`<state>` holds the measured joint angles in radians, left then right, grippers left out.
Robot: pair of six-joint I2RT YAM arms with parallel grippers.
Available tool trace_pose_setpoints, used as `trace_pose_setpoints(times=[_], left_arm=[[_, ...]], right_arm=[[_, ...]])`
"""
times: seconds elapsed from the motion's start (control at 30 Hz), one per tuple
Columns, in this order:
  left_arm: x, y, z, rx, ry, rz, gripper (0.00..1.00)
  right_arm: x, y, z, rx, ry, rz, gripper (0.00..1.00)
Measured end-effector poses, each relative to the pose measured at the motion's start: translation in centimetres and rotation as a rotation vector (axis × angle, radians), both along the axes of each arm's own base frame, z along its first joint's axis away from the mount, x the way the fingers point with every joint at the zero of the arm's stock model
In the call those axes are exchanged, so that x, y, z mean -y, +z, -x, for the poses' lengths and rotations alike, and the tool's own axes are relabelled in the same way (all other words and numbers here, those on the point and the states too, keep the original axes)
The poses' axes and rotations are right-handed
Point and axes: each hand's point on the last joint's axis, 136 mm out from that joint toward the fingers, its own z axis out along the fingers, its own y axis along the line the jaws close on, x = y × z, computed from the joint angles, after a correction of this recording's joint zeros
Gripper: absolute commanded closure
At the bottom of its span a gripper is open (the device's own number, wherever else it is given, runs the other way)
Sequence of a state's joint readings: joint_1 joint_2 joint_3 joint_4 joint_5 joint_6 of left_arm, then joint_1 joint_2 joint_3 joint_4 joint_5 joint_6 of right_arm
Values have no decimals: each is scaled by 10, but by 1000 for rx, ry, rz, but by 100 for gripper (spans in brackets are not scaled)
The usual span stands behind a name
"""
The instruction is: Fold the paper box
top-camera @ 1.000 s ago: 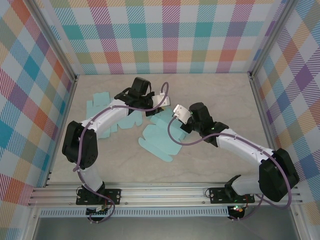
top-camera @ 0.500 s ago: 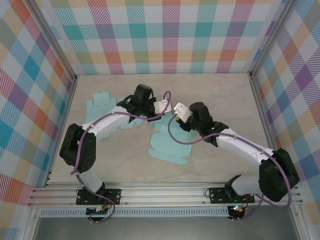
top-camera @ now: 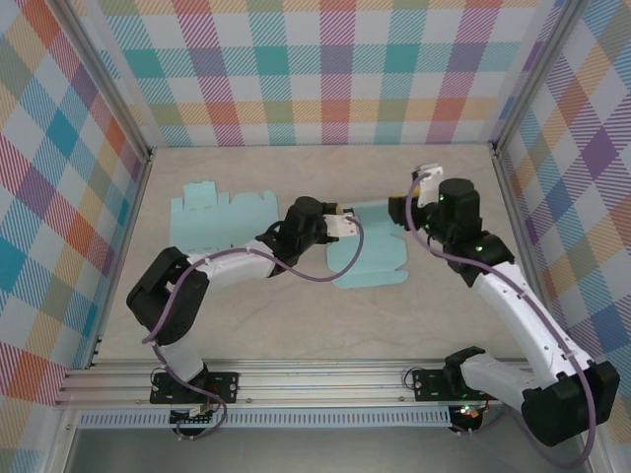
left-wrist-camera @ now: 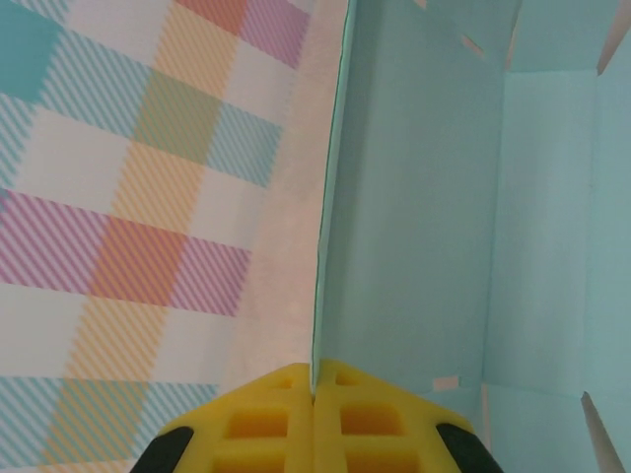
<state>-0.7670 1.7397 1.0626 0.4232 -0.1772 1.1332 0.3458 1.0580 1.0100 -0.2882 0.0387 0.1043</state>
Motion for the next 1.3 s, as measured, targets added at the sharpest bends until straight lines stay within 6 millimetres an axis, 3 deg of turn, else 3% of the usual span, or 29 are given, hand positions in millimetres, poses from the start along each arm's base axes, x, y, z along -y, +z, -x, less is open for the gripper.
trace_pose_setpoints(times=[0.17,0.33,0.5,0.67,0.9,1.13,1.3], left_arm=[[12,0,-7,141,33,-68,100],[10,-15,-9,163,54,-129,100],[8,-9,-11,188,72,-123,100],[9,-11,-11,191,68,-135,100],[10,-31,-13,169,69,-168,100],[9,-37,-15,162,76,-177,100],[10,-34,-16,163,82,-167,100]], right_arm=[[8,-11,-4,-163,-56,-103,46],[10,-48,-19,-358,-93,-147,39],[12,-77,-37,-483,-119,-177,30],[5,-88,-57,-530,-107,-182,25],[-3,-101,-80,-567,-91,-179,23],[-11,-125,-83,-644,-79,-203,23],[-20,-131,-80,-689,-52,-253,23]])
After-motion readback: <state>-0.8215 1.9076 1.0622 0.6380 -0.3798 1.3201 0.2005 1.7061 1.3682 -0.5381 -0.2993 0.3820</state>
